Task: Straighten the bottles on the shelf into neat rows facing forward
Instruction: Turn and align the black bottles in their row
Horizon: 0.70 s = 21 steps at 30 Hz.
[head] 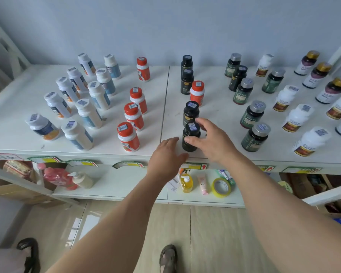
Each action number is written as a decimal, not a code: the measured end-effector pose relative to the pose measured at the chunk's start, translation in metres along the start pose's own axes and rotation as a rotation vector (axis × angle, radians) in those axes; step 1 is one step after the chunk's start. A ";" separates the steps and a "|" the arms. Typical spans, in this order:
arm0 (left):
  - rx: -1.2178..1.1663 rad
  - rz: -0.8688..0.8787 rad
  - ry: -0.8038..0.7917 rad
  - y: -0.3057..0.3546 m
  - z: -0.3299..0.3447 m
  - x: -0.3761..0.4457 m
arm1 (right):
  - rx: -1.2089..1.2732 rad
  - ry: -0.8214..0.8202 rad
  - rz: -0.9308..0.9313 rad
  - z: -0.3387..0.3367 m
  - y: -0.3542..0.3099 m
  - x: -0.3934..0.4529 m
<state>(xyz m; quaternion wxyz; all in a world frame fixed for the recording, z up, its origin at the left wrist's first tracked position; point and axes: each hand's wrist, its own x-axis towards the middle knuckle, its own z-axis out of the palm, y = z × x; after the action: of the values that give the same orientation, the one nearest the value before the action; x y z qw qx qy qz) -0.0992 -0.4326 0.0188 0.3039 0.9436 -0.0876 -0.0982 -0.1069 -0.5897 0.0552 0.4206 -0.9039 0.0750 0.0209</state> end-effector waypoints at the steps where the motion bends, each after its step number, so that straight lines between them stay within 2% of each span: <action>1: -0.016 -0.001 -0.016 0.002 -0.001 0.003 | 0.016 -0.012 0.012 0.001 -0.001 0.003; 5: -0.080 0.041 -0.057 0.007 -0.011 0.011 | 0.073 0.002 0.023 0.000 -0.010 0.007; 9: -0.314 0.037 -0.156 0.006 -0.031 0.006 | 0.054 0.039 0.036 -0.014 -0.025 0.001; 13: -0.445 0.069 -0.281 0.007 -0.043 0.005 | 0.028 0.078 0.054 -0.022 -0.038 -0.004; 17: -0.575 0.085 -0.334 0.010 -0.051 0.005 | 0.036 0.096 0.078 -0.028 -0.045 -0.005; 21: -0.595 0.068 -0.375 0.016 -0.057 0.006 | 0.029 0.082 0.094 -0.034 -0.049 -0.005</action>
<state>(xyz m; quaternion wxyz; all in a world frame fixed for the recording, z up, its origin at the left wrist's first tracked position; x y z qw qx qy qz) -0.0812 -0.4152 0.0724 0.5473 0.7757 -0.1409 -0.2808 -0.1049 -0.5845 0.1146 0.4286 -0.8934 0.1346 0.0025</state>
